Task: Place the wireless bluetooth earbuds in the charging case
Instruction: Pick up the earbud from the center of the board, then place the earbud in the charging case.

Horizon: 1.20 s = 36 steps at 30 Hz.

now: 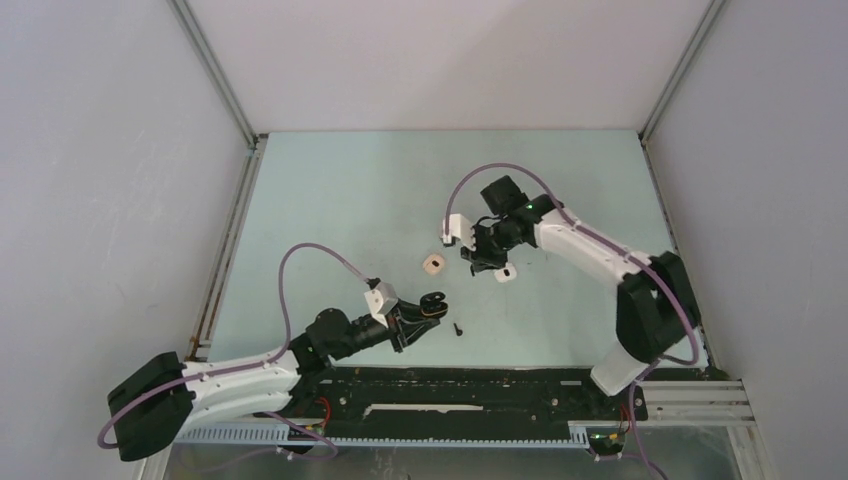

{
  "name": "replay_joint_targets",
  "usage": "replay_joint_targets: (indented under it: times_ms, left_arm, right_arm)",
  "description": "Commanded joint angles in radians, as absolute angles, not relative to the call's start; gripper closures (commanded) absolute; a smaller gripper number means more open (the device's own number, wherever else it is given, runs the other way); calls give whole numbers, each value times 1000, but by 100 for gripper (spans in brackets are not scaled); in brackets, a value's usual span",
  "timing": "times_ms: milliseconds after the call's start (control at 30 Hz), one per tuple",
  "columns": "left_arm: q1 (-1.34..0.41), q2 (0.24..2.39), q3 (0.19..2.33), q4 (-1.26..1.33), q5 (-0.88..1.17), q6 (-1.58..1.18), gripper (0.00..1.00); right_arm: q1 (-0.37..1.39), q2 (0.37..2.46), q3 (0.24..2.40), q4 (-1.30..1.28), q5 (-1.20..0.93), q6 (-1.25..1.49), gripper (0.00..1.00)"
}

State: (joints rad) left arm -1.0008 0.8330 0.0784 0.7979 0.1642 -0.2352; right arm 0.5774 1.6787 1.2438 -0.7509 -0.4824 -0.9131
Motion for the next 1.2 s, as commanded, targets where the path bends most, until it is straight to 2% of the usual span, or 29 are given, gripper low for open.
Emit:
replay_joint_targets:
  times_ms: [0, 133, 367, 633, 833, 933, 1067, 1167]
  left_arm:
    - [-997, 866, 113, 848, 138, -234, 100]
    - [-997, 954, 139, 880, 79, -261, 100]
    - [-996, 1151, 226, 995, 84, -298, 100]
    - [-997, 1285, 323, 1065, 130, -317, 100]
    - [-996, 1290, 355, 1049, 119, -321, 100]
    - [-996, 1273, 365, 1021, 109, -310, 100]
    - [-996, 1245, 363, 1018, 73, -305, 100]
    - [-996, 1233, 350, 1048, 35, -307, 100]
  right_arm:
    - [569, 1518, 1208, -683, -531, -813, 94]
    - [584, 1369, 1171, -591, -480, -719, 100]
    - [679, 1158, 1076, -422, -361, -658, 100]
    - [714, 1165, 1123, -416, -163, -791, 100]
    - [706, 1251, 1349, -546, -100, -957, 100]
    - [715, 1234, 1386, -529, -101, -1033, 100]
    - [733, 1200, 1425, -538, -100, -967, 100]
    - [763, 1133, 1376, -523, -85, -925, 100]
